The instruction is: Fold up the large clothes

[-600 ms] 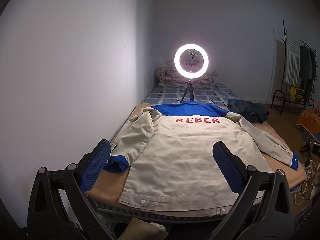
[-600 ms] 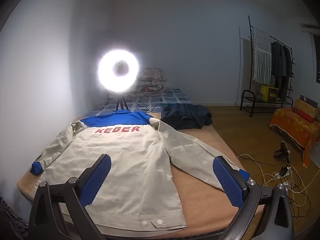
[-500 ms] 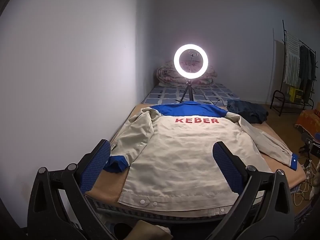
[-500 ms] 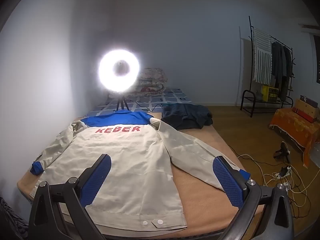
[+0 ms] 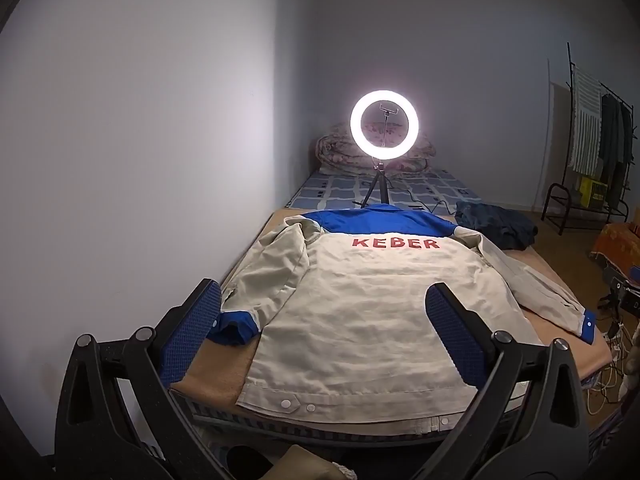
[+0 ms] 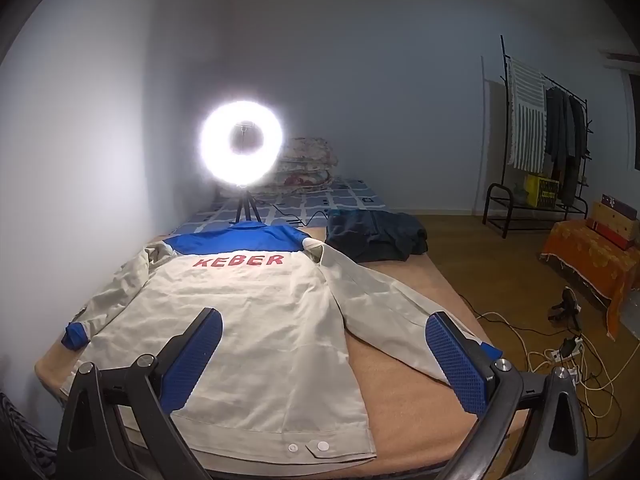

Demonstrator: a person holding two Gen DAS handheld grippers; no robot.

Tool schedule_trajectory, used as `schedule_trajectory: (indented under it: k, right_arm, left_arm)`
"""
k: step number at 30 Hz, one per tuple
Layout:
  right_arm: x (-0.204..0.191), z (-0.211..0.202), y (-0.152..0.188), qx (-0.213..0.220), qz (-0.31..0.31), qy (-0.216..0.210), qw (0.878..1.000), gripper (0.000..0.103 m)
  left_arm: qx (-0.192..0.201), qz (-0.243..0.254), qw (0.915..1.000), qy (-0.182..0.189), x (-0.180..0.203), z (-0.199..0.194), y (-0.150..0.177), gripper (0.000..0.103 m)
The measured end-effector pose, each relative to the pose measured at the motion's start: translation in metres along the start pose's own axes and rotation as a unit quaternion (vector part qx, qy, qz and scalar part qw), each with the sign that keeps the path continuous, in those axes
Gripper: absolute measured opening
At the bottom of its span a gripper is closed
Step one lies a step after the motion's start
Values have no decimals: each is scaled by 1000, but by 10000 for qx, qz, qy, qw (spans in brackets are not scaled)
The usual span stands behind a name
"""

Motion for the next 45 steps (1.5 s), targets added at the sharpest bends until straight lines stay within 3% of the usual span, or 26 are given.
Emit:
schedule_trajectory:
  k: [45]
  right_arm:
    - [-1, -4, -4, 89, -20, -46, 9999, 103]
  left_arm:
    - [83, -12, 9999, -79, -3, -8, -9, 103]
Point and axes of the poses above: each gripper's, at about its wrist camera, not at the fingertips, and z roughly the way its jaws point, x to its right, y to its underside, the point moved 4 cm from there along z, roughly the way its jaws point, and after that the axes turned 13 degrees about y, right-handed, at the moved point
